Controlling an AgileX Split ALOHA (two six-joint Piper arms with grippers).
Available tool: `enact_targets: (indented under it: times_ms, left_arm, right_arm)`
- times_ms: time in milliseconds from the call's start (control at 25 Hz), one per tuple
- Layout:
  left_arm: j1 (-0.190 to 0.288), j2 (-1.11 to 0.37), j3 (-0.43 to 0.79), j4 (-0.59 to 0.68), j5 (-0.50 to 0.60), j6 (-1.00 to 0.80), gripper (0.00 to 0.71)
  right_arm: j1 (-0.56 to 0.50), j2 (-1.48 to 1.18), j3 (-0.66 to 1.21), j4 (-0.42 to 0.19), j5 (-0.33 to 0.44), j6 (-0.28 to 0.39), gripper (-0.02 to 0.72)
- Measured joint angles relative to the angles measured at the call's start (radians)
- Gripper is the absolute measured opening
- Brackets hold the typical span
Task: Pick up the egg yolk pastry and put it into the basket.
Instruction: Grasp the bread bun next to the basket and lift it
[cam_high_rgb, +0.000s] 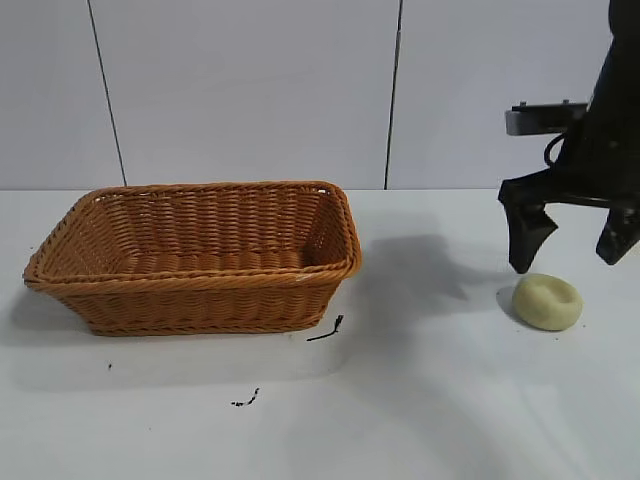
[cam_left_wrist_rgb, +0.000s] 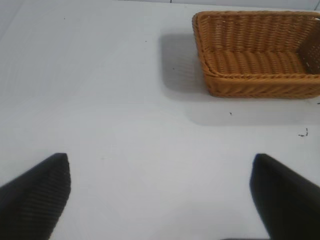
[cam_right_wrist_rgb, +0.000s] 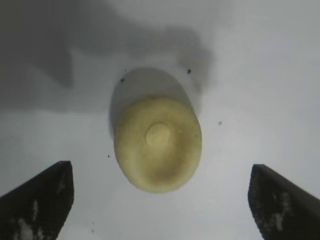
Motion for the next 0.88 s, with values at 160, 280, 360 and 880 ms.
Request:
enact_targets:
  times_ms: [160,280,360,880]
  left_arm:
    - [0.000,0.000,0.000,0.000,0.000,0.000,0.696]
    - [0.000,0.000,0.000,0.000,0.000,0.000,0.696]
    - [0.000,0.000,0.000,0.000,0.000,0.000,0.696]
    - [0.000,0.000,0.000,0.000,0.000,0.000,0.696]
  right_arm:
    - [0.000,0.017,0.000,0.002,-0.011,0.000,0.643]
    - [0.000,0.017,-0.004,0.002,-0.013,-0.001,0.547]
    - [0.000,0.017,-0.004,0.002,-0.012,-0.003,0.408]
    - [0.000,-0.119,-0.104,0.003,0.145,-0.003,0.134]
